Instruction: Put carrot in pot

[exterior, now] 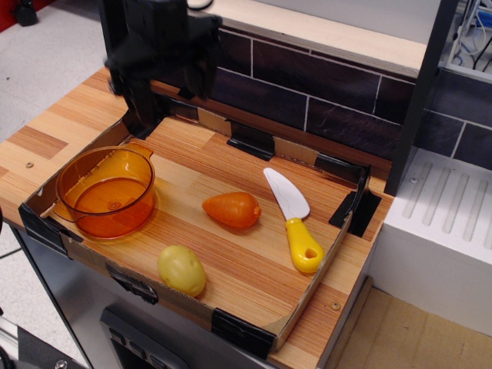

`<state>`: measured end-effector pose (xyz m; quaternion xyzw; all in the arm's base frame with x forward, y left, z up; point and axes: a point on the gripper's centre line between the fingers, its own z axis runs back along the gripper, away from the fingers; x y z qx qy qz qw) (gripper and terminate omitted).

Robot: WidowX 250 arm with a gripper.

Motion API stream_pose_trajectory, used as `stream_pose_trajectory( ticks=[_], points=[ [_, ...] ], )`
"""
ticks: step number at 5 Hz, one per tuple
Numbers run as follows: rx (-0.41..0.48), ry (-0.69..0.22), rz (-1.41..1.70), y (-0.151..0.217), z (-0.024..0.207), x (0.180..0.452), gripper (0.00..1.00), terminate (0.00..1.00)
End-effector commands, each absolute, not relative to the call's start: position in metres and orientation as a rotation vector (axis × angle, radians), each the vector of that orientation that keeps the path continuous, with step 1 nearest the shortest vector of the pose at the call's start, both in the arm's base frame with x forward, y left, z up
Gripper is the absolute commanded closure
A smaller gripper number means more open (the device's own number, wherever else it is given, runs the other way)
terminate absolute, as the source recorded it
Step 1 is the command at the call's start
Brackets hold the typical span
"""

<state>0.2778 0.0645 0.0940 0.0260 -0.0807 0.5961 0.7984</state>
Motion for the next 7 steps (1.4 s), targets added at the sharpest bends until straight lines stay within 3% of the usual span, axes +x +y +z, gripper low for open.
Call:
stream_pose_trajectory(
  ticks=[1,4,7],
  points=[
    [0.036,-0.168,1.407,0.016,0.080,0.274,0.00,0.00],
    [0.105,-0.212,1.438,-0.016,0.030,0.282,0.00,0.00],
    [0.146,-0.218,1.457,-0.017,0.012,0.273,0.00,0.00]
  ],
)
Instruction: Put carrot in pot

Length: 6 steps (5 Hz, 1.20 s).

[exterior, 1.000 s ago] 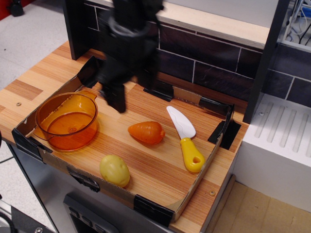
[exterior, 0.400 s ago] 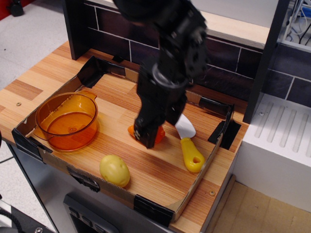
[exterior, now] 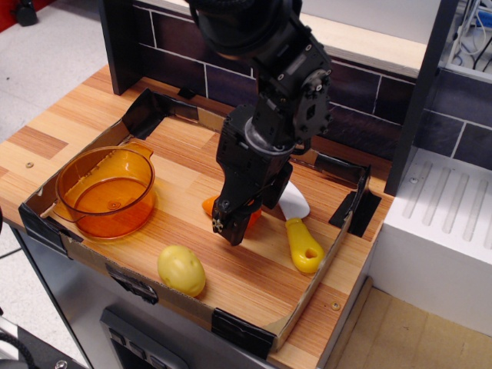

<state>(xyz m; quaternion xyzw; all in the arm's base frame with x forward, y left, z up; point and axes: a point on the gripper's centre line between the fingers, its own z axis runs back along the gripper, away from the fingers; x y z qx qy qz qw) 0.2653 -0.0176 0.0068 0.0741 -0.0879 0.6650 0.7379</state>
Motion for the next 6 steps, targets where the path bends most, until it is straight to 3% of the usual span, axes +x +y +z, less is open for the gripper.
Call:
stream_pose_trajectory(
  ticks=[1,2,3,4,6],
  points=[
    [0.148,-0.216,1.452,-0.017,0.009,0.274,0.00,0.00],
    [0.152,-0.193,1.452,-0.015,0.006,0.275,1.00,0.00],
    [0.153,-0.189,1.447,-0.011,0.007,0.275,1.00,0.00],
    [0.142,-0.203,1.454,-0.002,0.024,0.273,1.00,0.00],
    [-0.007,-0.238,1.465,0.042,0.102,0.271,1.00,0.00]
  ],
)
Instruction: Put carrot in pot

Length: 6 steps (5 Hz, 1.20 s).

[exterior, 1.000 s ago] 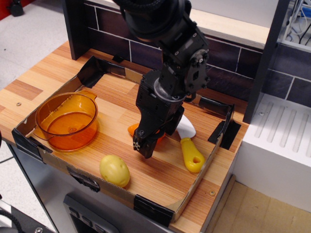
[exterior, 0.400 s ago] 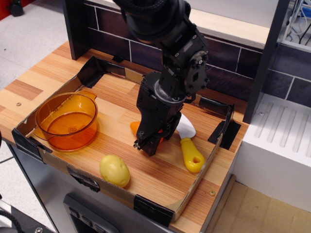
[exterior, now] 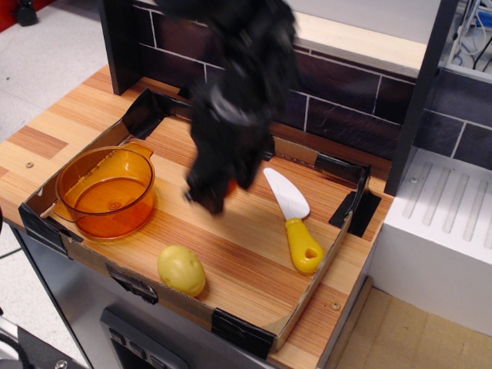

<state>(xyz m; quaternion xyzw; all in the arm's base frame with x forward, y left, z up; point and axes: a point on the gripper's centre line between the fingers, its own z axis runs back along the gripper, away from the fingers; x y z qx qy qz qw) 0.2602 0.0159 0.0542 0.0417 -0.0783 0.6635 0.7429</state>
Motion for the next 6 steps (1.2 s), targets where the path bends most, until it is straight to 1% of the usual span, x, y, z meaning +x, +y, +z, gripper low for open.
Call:
stream_pose_trajectory(
  ticks=[1,2,3,4,5,6],
  points=[
    [-0.007,-0.243,1.490,0.072,0.112,0.260,1.00,0.00],
    [0.039,-0.229,1.464,0.095,0.097,0.246,1.00,0.00],
    [0.091,-0.240,1.447,0.104,0.071,0.240,1.00,0.00],
    [0.123,-0.257,1.448,0.108,0.055,0.240,1.00,0.00],
    [0.131,-0.273,1.449,0.110,0.056,0.240,0.00,0.00],
    [0.126,-0.297,1.479,0.113,0.065,0.238,0.00,0.00]
  ],
)
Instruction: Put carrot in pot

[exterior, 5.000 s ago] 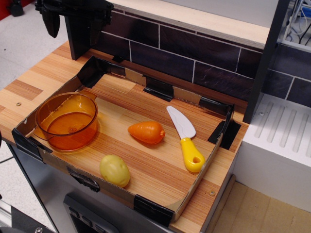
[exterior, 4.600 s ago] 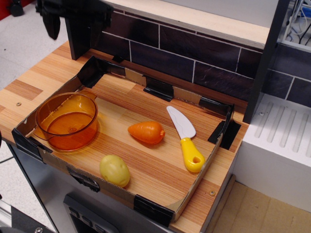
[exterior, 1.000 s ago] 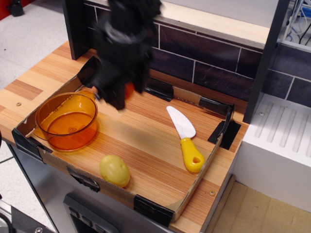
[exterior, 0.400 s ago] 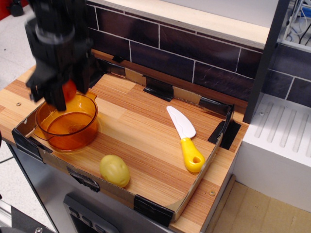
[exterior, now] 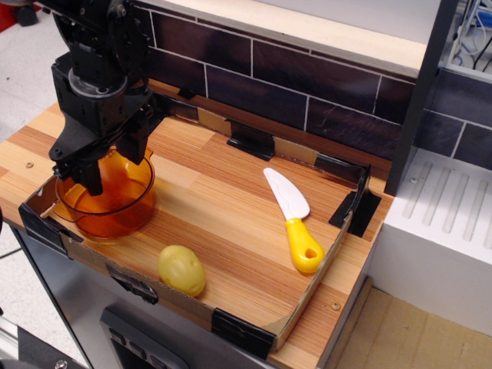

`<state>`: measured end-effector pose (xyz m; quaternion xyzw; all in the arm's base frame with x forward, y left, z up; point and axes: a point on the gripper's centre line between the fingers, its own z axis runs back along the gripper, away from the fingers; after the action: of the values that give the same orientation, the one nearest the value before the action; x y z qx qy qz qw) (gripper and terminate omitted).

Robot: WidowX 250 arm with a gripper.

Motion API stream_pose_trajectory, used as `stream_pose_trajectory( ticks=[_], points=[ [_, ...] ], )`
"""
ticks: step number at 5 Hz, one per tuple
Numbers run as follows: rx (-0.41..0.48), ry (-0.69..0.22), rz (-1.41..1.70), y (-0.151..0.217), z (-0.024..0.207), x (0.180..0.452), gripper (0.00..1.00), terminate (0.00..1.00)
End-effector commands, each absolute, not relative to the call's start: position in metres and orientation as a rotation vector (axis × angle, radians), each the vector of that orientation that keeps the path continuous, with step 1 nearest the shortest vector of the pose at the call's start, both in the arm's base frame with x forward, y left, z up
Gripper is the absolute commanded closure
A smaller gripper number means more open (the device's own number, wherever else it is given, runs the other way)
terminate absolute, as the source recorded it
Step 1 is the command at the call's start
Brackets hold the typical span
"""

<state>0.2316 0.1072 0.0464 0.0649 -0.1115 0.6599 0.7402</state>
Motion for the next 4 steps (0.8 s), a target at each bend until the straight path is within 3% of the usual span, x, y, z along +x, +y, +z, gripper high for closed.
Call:
stream_pose_trajectory(
  ticks=[1,3,4],
  points=[
    [0.087,-0.369,1.518,0.117,0.085,0.239,0.00,0.00],
    [0.038,-0.355,1.548,0.111,0.138,0.261,0.00,0.00],
    [0.073,-0.329,1.497,0.109,0.151,0.282,0.00,0.00]
  ],
)
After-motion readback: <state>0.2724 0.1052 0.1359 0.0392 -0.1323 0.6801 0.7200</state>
